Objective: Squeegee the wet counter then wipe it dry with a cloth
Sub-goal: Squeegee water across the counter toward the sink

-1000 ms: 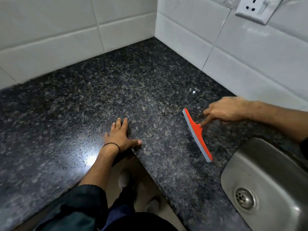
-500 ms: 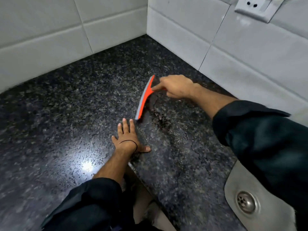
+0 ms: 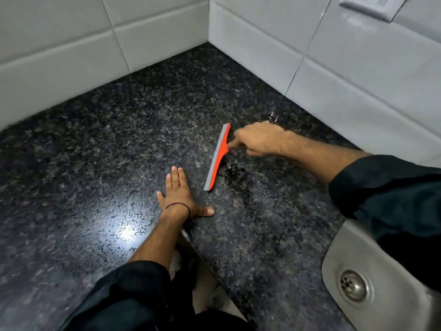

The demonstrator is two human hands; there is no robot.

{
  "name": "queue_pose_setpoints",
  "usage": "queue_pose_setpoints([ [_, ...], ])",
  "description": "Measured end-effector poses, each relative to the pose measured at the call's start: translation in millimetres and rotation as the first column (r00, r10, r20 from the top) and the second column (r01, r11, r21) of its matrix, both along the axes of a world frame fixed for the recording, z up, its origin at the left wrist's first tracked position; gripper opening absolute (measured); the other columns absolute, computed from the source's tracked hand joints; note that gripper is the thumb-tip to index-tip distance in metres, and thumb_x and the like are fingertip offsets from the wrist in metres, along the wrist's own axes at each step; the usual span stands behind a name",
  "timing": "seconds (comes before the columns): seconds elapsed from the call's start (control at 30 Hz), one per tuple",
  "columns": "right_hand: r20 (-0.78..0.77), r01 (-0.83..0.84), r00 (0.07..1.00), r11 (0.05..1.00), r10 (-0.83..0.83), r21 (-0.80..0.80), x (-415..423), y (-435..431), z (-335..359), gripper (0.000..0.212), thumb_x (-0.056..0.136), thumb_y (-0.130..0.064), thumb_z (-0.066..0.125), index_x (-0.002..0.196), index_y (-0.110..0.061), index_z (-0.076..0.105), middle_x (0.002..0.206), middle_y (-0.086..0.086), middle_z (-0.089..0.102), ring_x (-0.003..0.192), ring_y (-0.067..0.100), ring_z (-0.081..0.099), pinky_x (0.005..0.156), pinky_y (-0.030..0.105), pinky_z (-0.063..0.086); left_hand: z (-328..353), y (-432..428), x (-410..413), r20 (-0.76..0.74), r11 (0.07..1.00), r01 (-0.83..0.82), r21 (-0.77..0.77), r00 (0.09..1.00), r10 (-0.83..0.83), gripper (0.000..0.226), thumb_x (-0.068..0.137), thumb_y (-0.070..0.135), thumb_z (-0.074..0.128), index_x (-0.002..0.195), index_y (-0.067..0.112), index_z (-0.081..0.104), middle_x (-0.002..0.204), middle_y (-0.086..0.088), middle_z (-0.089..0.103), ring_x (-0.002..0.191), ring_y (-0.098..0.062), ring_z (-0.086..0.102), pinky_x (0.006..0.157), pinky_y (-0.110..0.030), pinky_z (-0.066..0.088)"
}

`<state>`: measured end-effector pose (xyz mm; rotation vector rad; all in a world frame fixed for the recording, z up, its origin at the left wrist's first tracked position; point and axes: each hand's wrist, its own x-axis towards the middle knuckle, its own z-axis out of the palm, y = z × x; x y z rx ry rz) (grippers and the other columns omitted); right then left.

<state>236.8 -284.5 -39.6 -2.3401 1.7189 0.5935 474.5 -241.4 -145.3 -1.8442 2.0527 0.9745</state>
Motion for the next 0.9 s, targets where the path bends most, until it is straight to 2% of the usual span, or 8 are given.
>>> queue_pose_setpoints([
  [0.2,-0.027,0.010,1.000,0.999,-0.009,0.037,-39,72,2,0.066,0.085,-0.011,0.047,0.139,-0.049,0.046,0.113,-0.006,0.059,0.107,0.021,0.062,0.078,0.038,0.051,5,0,-2,0.048,0.999,0.007,0.033,0.999,-0.009,0.158,0.049,0.064,0.086,0.151,0.017,-0.025,0.158,0.003,-0.032,0.149,-0.019,-0.021,0.119,-0.058,0.002],
  [0.5,-0.157,0.059,0.987,0.992,-0.041,0.112,-116,181,26,0.061,0.090,-0.020,0.046,0.143,-0.049,0.040,0.128,-0.008,0.053,0.119,0.018,0.055,0.084,0.033,0.045,11,1,-7,0.103,0.999,0.008,0.045,0.995,-0.012,0.155,0.050,0.065,0.085,0.153,0.018,-0.021,0.160,0.000,-0.029,0.150,-0.023,-0.018,0.120,-0.058,0.006],
  [0.63,-0.211,0.124,0.974,0.979,-0.088,0.165,-161,228,31,0.070,0.078,-0.025,0.048,0.141,-0.053,0.038,0.121,-0.012,0.053,0.114,0.015,0.057,0.076,0.031,0.044,17,-1,-19,0.073,0.999,0.041,0.026,0.996,-0.042,0.145,0.056,0.064,0.083,0.153,0.026,-0.018,0.162,-0.005,-0.022,0.151,-0.027,-0.011,0.121,-0.056,0.005],
  [0.7,-0.212,0.122,0.974,0.975,-0.081,0.188,-182,239,33,0.066,0.076,-0.029,0.048,0.138,-0.053,0.041,0.118,-0.013,0.055,0.110,0.015,0.059,0.077,0.033,0.049,19,-3,-30,0.049,0.998,0.058,0.012,0.997,-0.059,0.142,0.059,0.065,0.081,0.154,0.025,-0.017,0.163,-0.005,-0.020,0.151,-0.026,-0.010,0.121,-0.055,0.005],
  [0.77,-0.227,0.089,0.973,0.974,-0.041,0.206,-197,240,35,0.052,0.087,-0.030,0.041,0.134,-0.054,0.044,0.113,-0.013,0.057,0.106,0.017,0.062,0.078,0.034,0.052,21,-5,-40,0.047,0.996,0.085,-0.003,0.995,-0.085,0.140,0.061,0.067,0.079,0.154,0.023,-0.016,0.163,-0.005,-0.020,0.151,-0.026,-0.011,0.121,-0.054,0.005],
  [0.8,-0.224,0.081,0.974,0.975,-0.033,0.207,-197,237,41,0.043,0.094,-0.041,0.031,0.132,-0.055,0.045,0.111,-0.013,0.058,0.104,0.016,0.063,0.077,0.033,0.051,21,-7,-45,0.051,0.995,0.098,-0.012,0.994,-0.097,0.139,0.062,0.067,0.078,0.154,0.022,-0.016,0.163,-0.004,-0.020,0.151,-0.026,-0.012,0.121,-0.054,0.004],
  [0.87,-0.199,0.136,0.975,0.971,-0.097,0.195,-192,221,54,0.048,0.087,-0.052,0.033,0.132,-0.055,0.049,0.112,-0.012,0.060,0.106,0.015,0.062,0.078,0.032,0.050,21,-12,-56,0.051,0.992,0.125,-0.034,0.991,-0.124,0.139,0.063,0.069,0.077,0.154,0.021,-0.017,0.162,-0.004,-0.022,0.151,-0.026,-0.014,0.121,-0.054,0.003],
  [0.9,-0.160,0.172,0.977,0.968,-0.143,0.183,-186,210,60,0.060,0.076,-0.050,0.033,0.133,-0.053,0.050,0.113,-0.010,0.061,0.107,0.015,0.062,0.079,0.031,0.049,21,-16,-62,0.049,0.989,0.136,-0.048,0.990,-0.134,0.139,0.062,0.069,0.076,0.154,0.021,-0.017,0.162,-0.004,-0.023,0.150,-0.026,-0.015,0.120,-0.054,0.003],
])
